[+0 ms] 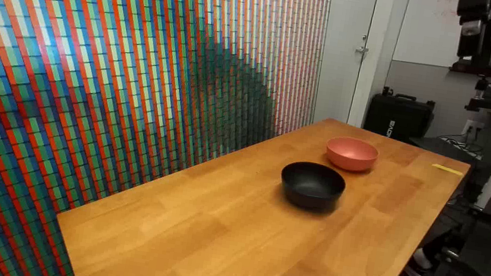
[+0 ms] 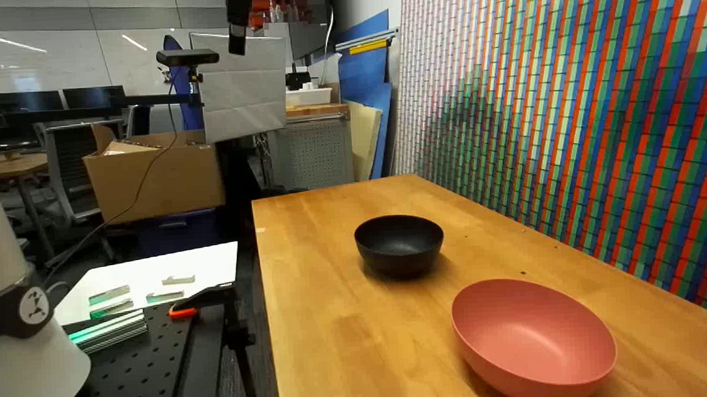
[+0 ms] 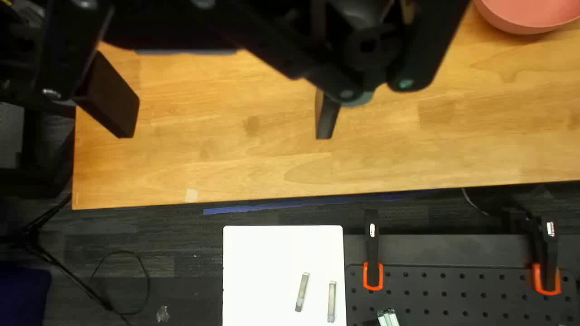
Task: Put the black bowl in the pink bowl
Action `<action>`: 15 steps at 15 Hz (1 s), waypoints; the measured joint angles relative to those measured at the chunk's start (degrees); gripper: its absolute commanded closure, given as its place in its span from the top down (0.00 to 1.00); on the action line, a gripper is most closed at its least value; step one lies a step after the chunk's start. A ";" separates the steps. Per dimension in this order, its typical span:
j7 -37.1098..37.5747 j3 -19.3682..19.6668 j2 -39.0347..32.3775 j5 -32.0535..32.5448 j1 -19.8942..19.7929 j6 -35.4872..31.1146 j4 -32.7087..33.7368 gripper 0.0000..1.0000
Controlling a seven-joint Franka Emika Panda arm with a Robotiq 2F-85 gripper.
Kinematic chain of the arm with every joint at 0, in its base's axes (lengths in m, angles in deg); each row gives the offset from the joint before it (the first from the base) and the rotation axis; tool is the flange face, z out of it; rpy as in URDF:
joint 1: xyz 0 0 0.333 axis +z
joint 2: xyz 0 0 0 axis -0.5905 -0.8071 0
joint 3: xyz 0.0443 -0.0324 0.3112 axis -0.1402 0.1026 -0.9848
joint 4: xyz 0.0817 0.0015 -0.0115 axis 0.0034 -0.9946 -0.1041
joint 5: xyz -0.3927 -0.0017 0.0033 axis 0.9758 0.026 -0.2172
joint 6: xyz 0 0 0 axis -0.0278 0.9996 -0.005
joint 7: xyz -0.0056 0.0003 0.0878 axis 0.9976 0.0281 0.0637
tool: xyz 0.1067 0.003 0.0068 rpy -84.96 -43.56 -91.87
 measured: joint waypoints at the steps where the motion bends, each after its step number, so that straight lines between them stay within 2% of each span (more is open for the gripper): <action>1: 0.00 0.00 0.01 0.00 0.00 -0.05 0.17 1.00; 9: -0.14 -0.65 0.10 0.59 -0.30 -0.72 0.36 1.00; 11: -0.17 -1.91 -0.30 2.35 -0.59 -4.87 0.71 1.00; 15: 0.27 -4.38 -4.78 7.84 -2.19 -19.28 2.48 1.00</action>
